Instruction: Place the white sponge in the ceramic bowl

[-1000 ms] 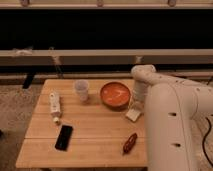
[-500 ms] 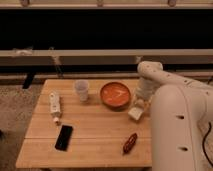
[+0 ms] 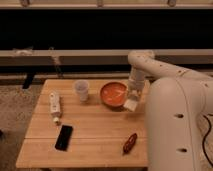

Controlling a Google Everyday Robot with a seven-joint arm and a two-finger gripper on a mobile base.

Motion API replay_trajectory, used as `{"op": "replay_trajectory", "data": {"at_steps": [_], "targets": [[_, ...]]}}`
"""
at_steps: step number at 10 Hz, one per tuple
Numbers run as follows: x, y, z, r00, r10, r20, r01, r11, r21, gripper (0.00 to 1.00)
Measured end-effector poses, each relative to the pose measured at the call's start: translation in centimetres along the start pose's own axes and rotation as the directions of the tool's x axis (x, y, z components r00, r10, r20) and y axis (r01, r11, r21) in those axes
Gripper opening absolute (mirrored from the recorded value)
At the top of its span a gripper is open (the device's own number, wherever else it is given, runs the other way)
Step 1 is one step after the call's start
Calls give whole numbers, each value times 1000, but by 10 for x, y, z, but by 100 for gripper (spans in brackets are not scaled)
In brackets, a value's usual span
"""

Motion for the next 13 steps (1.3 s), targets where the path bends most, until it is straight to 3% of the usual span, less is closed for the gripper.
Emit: {"op": "replay_trajectory", "data": {"at_steps": [2, 5, 9, 13], "targets": [[-26, 23, -13, 996, -75, 58, 74, 997, 18, 10], [-62, 47, -31, 981, -149, 121, 147, 989, 25, 42], [-76, 63, -26, 966, -216, 146, 212, 976, 37, 78], [-74, 73, -17, 952, -263, 156, 260, 965, 34, 80]]}}
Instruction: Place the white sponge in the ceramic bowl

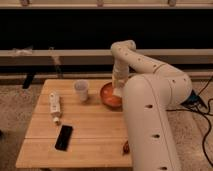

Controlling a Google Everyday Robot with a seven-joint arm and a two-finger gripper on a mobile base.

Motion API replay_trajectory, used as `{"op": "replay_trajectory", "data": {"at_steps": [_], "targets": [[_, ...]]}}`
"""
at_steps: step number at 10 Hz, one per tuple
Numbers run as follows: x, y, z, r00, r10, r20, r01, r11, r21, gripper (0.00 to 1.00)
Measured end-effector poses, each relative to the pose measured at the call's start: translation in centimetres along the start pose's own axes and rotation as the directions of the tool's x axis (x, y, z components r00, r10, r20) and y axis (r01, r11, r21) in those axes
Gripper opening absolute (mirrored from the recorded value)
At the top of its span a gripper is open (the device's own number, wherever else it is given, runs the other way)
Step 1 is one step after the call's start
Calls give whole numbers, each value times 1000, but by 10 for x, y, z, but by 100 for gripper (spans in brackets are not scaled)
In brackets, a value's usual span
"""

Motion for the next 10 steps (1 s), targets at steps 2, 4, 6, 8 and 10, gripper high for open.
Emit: {"op": "replay_trajectory", "data": {"at_steps": [2, 4, 6, 8, 10], "targets": [[-2, 3, -6, 999, -28, 16, 28, 1000, -9, 80], [-3, 4, -22, 998, -60, 37, 61, 998, -19, 80], [-2, 3, -51, 992, -105, 74, 107, 994, -23, 80], [0, -1, -73, 985, -141, 102, 144, 989, -23, 80], [2, -3, -83, 981, -165, 104, 168, 985, -22, 80]]}}
